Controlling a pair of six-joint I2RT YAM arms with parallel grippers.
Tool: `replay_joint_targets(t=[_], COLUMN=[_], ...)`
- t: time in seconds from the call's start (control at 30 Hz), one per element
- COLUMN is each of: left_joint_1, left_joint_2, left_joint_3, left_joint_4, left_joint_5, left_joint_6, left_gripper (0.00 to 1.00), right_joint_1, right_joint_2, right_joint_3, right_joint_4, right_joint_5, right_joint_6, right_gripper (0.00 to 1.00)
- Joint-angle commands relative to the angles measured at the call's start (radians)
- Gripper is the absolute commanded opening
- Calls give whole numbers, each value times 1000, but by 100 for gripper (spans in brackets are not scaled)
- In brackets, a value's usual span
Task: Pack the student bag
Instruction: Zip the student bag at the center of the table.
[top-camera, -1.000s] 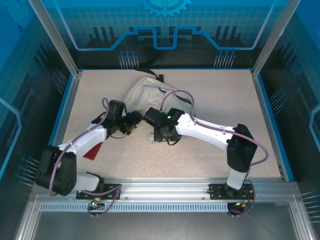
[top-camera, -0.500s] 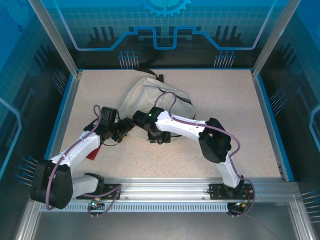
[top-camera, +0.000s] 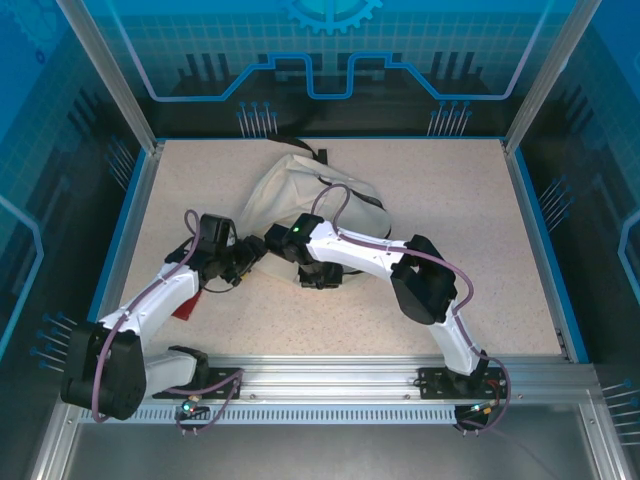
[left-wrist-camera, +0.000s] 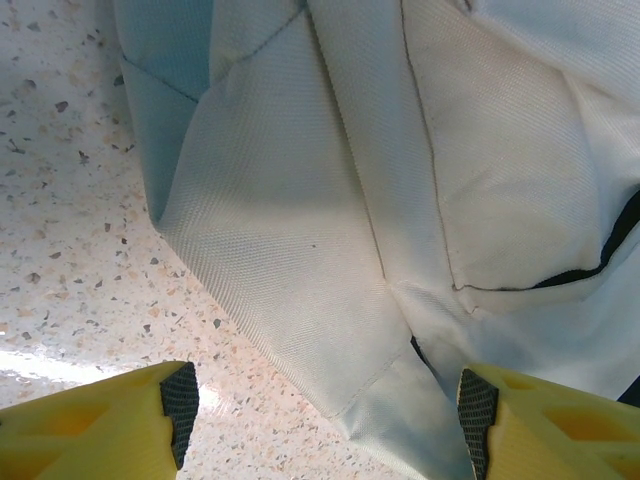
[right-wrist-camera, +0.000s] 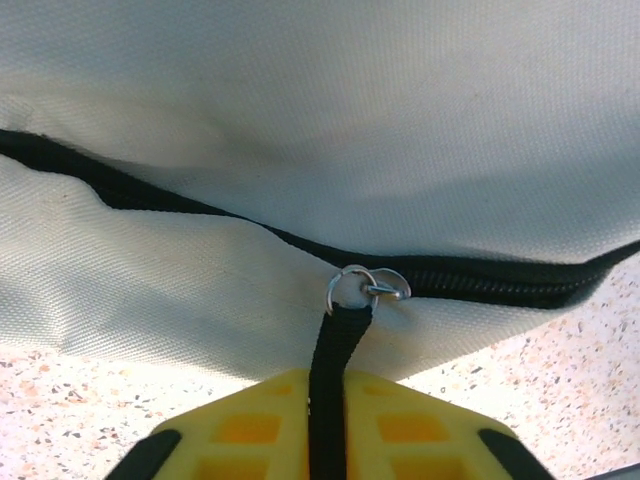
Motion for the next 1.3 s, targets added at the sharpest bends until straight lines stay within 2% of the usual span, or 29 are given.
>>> replay_joint_targets(t=[0.0, 0.03, 0.2, 0.43, 0.6, 0.77, 0.97, 1.17, 1.27], left_joint_1=[12, 11, 11, -6, -87, -190, -226, -269, -284], left_joint_2=[-26, -27, -29, -17, 27, 118, 208, 280, 309], left_joint_3=[-10, -10, -12, -56, -67, -42, -58, -10, -7], left_joint_4=[-24, -23, -13, 136, 268, 359, 482, 472, 478], left_joint_5=[5, 10, 51, 216, 270, 261, 226, 198, 189], left_joint_6=[16, 16, 12, -83, -182, -265, -380, -414, -427], left_gripper=[72, 72, 72, 72, 72, 71, 64, 56, 45], right_joint_1=[10, 11, 8, -11, -27, -37, -53, -56, -58], right_joint_2=[-39, -51, -121, -251, -307, -338, -363, -371, -376], right_joint_3=[-5, -11, -39, -146, -194, -217, -252, -268, -275], right_joint_4=[-44, -44, -28, 136, 216, 245, 267, 276, 278], right_joint_5=[31, 36, 55, -33, -111, -150, -165, -170, -170], right_joint_6=[14, 13, -10, -164, -259, -309, -314, -315, -311], right_gripper=[3, 0, 0, 0, 0, 0, 0, 0, 0])
